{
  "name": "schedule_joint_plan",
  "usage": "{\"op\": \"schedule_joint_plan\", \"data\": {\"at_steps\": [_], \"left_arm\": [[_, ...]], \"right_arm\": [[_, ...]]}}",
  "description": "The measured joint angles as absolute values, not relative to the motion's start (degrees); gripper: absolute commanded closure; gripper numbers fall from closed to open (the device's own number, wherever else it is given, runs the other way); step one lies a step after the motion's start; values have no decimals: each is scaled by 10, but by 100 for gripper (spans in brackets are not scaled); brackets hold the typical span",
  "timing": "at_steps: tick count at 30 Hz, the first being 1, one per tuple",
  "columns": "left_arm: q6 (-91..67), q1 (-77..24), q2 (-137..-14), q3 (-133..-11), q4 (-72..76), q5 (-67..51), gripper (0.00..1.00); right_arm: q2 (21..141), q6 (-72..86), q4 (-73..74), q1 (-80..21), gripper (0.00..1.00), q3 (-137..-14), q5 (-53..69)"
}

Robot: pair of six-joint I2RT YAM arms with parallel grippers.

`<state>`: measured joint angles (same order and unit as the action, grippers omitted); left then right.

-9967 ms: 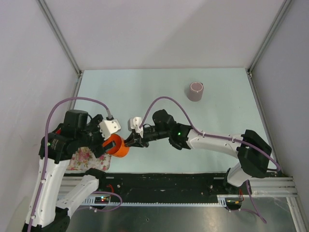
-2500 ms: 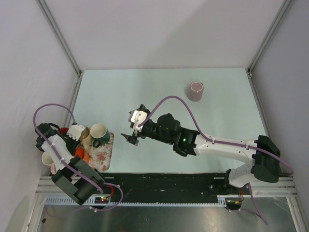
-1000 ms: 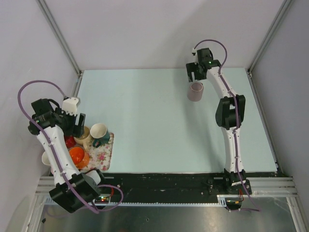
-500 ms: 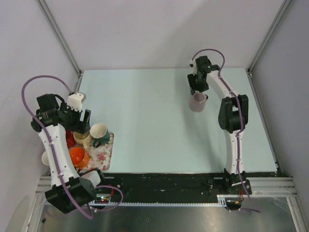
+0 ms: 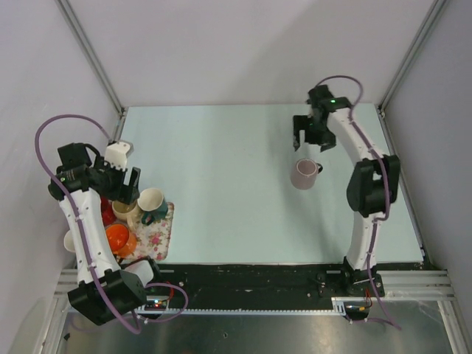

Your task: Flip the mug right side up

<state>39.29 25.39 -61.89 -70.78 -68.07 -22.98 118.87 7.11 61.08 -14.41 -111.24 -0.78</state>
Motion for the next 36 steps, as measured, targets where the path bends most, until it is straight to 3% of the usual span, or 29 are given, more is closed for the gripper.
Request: {"op": "schedule_joint_plan", "data": {"at_steps": [4, 8, 13, 23, 29, 32, 36], "left_arm": [[395, 250, -619, -707, -681, -232, 14], [395, 245, -623, -707, -681, -239, 14], [395, 236, -626, -707, -681, -248, 14], [394, 222, -625, -707, -681, -254, 14], [394, 220, -625, -707, -681, -254, 14], [394, 219, -625, -712, -682, -254, 14], [394, 219, -625, -722, -682, -254, 15]], "right_arm": [[1095, 156, 551, -63, 0, -1032, 8], [992, 265, 451, 16, 11, -859, 65], [967, 392, 369, 36, 16, -720, 115], [989, 561, 222, 25, 23, -660, 159], [1026, 602, 183, 22, 19, -655, 160], [1038, 599, 183, 18, 31, -655, 152], [1065, 580, 197, 12, 60, -672, 140]]}}
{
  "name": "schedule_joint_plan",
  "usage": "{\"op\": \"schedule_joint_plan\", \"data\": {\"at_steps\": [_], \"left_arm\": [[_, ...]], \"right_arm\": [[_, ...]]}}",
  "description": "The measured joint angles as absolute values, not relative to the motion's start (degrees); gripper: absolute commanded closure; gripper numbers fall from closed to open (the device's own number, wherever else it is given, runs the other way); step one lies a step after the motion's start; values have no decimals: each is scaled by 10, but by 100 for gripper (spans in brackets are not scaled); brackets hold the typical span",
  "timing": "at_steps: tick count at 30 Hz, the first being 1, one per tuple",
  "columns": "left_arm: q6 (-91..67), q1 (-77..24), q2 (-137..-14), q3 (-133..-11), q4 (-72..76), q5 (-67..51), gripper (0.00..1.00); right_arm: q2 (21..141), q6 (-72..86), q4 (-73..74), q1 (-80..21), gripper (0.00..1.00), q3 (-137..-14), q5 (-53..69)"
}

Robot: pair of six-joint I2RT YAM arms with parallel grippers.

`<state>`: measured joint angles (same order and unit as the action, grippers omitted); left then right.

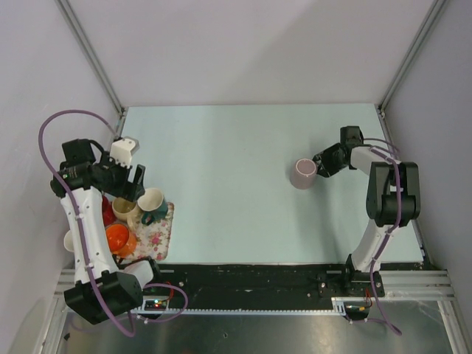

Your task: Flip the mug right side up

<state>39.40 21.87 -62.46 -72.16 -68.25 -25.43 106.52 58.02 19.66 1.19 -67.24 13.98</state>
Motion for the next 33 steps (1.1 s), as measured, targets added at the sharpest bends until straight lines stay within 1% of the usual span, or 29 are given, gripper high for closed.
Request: {"op": "schedule_joint_plan", "data": {"at_steps": [2, 3, 4, 6, 14, 17, 23, 28, 33], "left_arm": [[394, 219, -625, -726, -683, -254, 15], [393, 219, -625, -729, -683, -254, 15], [392, 219, -625, -730, -682, -254, 15], [392, 219, -625, -733, -683, -254, 15], [384, 213, -627, -746, -683, -257, 16], [366, 202, -632, -761, -683, -263, 16], [297, 152, -648, -797, -683, -310, 14], [226, 88, -665, -844, -682, -375, 14], [118, 41, -687, -893, -657, -421, 14]], "right_arm": [[1078, 577, 199, 10, 74, -682, 142], [1084, 576, 200, 10, 84, -693, 149], [1087, 568, 199, 9, 92, -698, 155], [1090, 563, 209, 6, 98, -711, 175], [1084, 502, 193, -20, 100, -725, 228], [1071, 463, 167, -52, 100, -725, 242], [982, 393, 97, -137, 100, -725, 252], [896, 371, -7, -210, 100, -731, 263], [841, 283, -74, -302, 100, -738, 202]]}}
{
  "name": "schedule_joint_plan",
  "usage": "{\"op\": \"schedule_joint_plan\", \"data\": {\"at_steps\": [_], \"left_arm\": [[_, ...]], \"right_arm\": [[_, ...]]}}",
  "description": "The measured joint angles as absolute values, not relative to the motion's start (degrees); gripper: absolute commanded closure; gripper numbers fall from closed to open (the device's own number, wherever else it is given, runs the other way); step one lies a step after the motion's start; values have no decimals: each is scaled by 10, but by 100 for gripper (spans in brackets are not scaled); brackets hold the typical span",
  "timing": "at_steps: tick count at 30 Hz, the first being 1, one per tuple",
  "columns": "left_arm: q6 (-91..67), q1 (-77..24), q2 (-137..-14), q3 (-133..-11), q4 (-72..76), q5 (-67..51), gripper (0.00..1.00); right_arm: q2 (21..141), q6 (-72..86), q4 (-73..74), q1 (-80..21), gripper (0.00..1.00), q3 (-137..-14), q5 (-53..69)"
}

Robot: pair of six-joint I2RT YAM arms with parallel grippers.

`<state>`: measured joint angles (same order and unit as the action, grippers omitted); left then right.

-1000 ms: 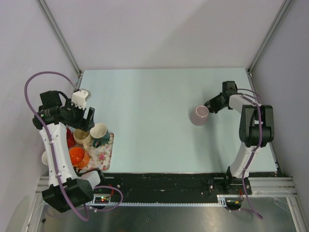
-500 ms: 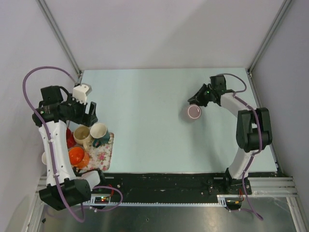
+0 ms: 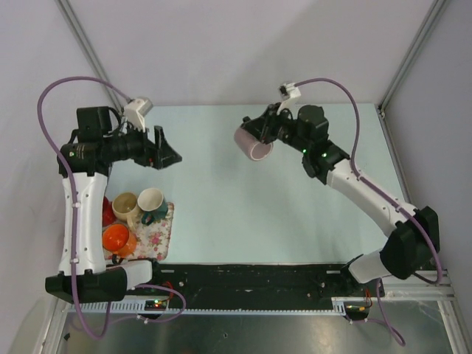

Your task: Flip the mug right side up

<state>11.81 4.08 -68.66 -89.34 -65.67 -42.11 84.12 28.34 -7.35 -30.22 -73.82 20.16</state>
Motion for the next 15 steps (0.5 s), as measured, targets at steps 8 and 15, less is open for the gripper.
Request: {"op": "schedule_joint_plan", "data": {"at_steps": [8, 15], "left_arm": [[-102, 37, -729, -938, -565, -420, 13], [-175, 15, -807, -1004, -515, -440, 8]], "right_arm": [[806, 32, -119, -475, 100, -739, 84], [805, -146, -107, -553, 100, -739, 29]]}}
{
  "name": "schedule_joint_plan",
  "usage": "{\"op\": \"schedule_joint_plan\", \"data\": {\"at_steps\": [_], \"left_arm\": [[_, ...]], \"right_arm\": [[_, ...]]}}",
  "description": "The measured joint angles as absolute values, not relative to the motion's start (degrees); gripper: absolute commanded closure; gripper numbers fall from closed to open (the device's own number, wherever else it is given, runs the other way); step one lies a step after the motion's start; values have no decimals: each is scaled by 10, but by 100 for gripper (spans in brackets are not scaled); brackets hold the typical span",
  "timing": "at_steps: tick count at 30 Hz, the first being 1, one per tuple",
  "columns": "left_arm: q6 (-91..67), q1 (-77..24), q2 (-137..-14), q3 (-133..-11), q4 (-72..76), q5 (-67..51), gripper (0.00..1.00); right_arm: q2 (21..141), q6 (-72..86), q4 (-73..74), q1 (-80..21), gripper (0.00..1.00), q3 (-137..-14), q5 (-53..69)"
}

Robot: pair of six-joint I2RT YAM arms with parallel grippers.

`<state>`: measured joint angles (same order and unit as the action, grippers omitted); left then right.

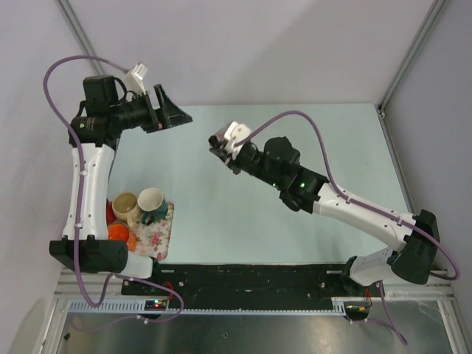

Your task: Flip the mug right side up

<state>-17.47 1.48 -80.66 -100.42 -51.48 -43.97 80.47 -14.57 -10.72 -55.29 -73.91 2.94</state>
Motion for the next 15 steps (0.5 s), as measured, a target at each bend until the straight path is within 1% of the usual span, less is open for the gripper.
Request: {"op": "schedule_joint_plan", "data": {"at_steps": [5, 7, 11, 15], "left_arm": [[-180, -32, -819, -1032, -496, -469, 6], [-180, -57, -819, -1040, -490, -484, 7], [-179, -89, -819, -1043, -481, -501, 14], [-179, -103, -818, -1016, -476, -507, 21]], "right_arm": [[807, -287, -86, -625, 100, -739, -15], [811, -339, -83, -649, 100, -739, -28], [827, -442, -80, -679, 100, -739, -53], [842, -522, -74, -689, 100, -739, -70]]}}
